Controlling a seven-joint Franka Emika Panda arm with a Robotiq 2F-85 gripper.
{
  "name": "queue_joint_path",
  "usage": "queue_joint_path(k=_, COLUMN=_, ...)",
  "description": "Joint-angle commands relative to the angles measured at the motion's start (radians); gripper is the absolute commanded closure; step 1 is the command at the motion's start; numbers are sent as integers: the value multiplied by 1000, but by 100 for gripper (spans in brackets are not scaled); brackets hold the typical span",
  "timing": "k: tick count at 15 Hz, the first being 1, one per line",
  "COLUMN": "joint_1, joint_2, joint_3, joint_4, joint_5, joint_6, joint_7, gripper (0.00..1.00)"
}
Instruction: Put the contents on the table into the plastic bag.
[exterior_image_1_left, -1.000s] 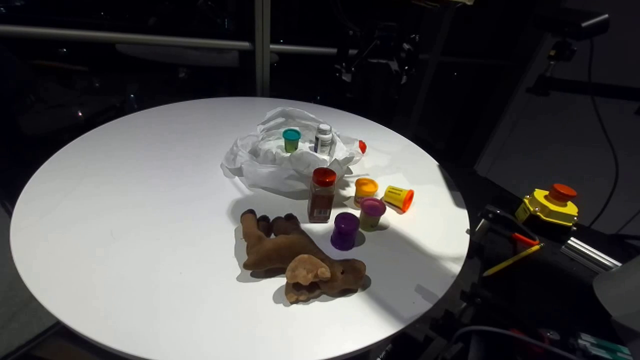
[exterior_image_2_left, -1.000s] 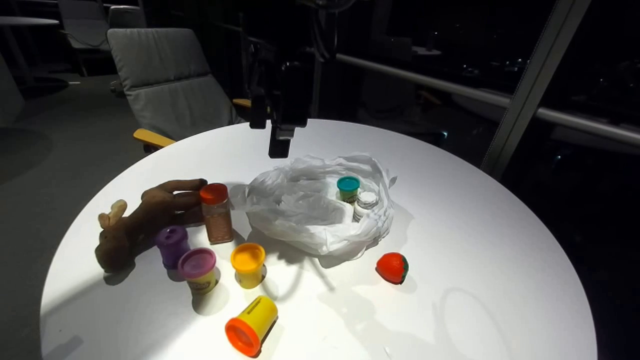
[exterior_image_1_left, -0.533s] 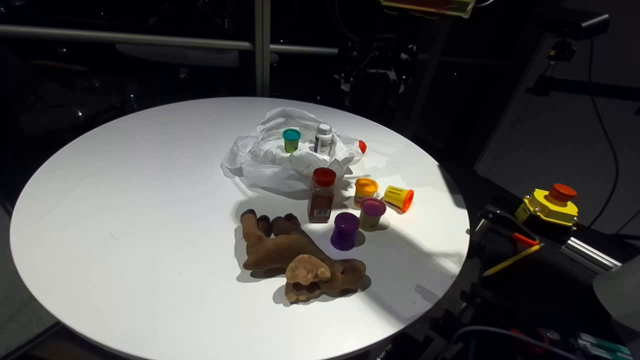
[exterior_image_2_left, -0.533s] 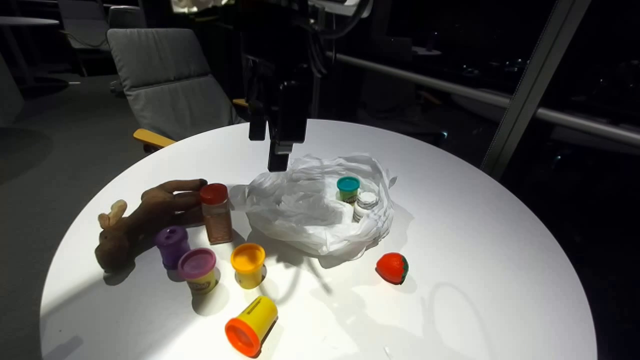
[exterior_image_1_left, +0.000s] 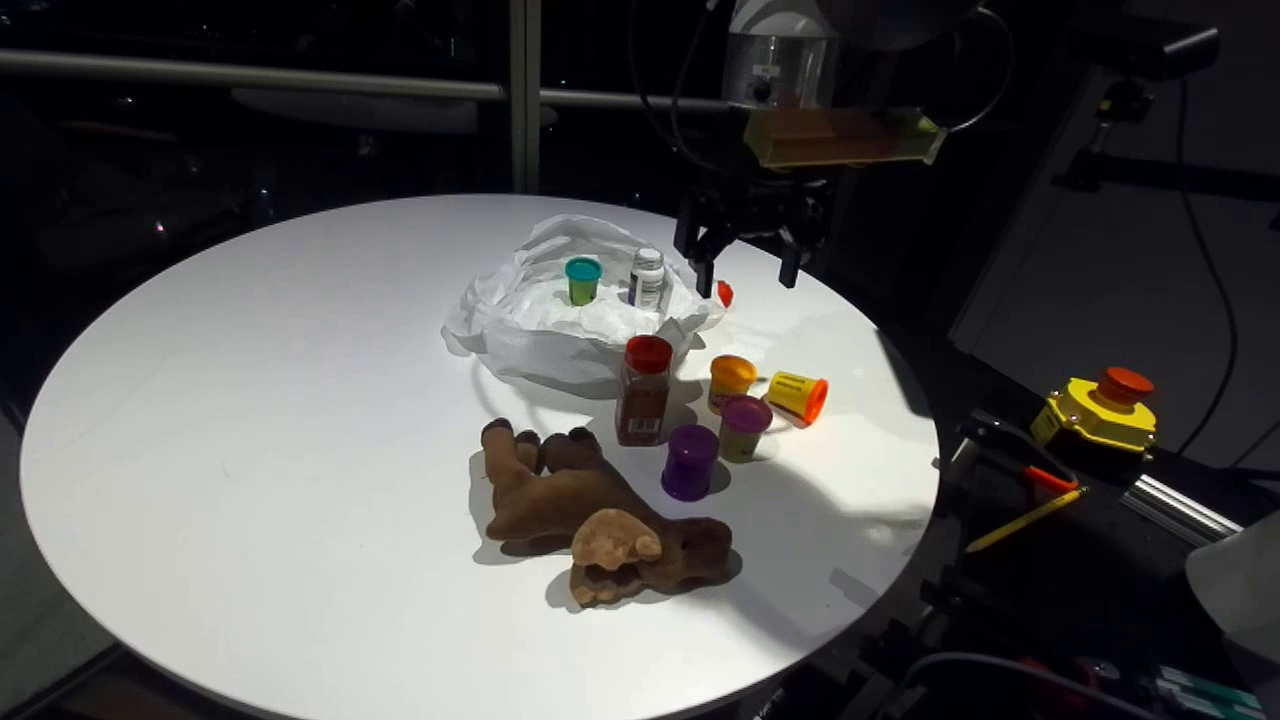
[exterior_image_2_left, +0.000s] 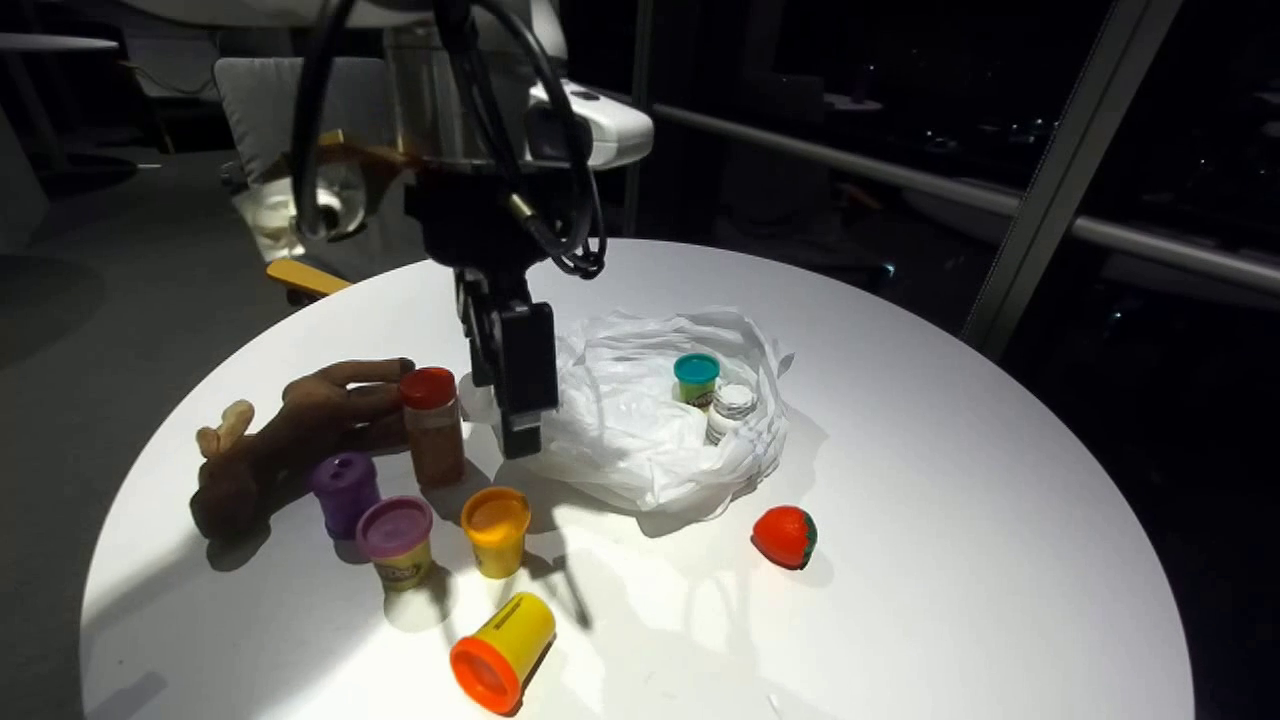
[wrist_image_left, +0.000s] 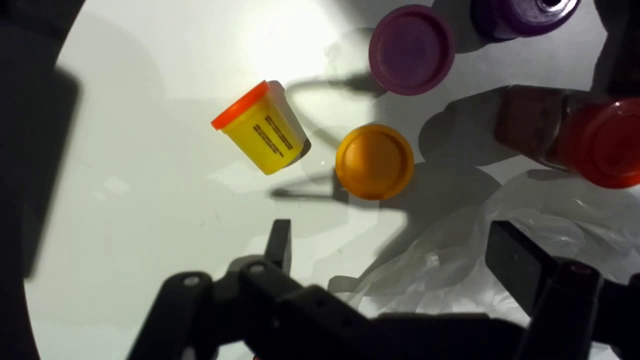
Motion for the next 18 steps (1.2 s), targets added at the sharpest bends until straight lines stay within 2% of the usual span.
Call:
queue_joint_path(k=1, joint_1=2, joint_2=-31, joint_3=3, joint_4=-84, joint_5=-65, joint_6=83, joint_7=31, gripper=0)
queue_joint_path(k=6, joint_1=-7, joint_2=21, joint_3=10, joint_4=-144, joint_5=-21, joint_6=271, joint_7=-30, gripper=0)
queue_joint_path(k=8, joint_1=3, joint_2=59, joint_3=-3, joint_4=-152, joint_5=-26, joint_6=356, joint_7=-15, gripper=0)
queue_joint_path(k=12, joint_1=27, joint_2=137, joint_3=-23, joint_4=-145, joint_5=-6, joint_6=441, joint_7=-33, gripper=0)
queue_joint_path(k=16, joint_1=48, joint_2=192, joint_3=-39, joint_4=-131, joint_5=36, joint_6=466, joint_7=-60, gripper=0)
queue_joint_path(k=17, joint_1=46, joint_2=190, joint_3=-36, joint_4=-135, joint_5=56, joint_6=466, joint_7=-77, gripper=25)
queue_joint_path(k=18, joint_1=46, joint_2=194, joint_3=-36, joint_4=-135, joint_5=73, joint_6=471, joint_7=-92, gripper=26)
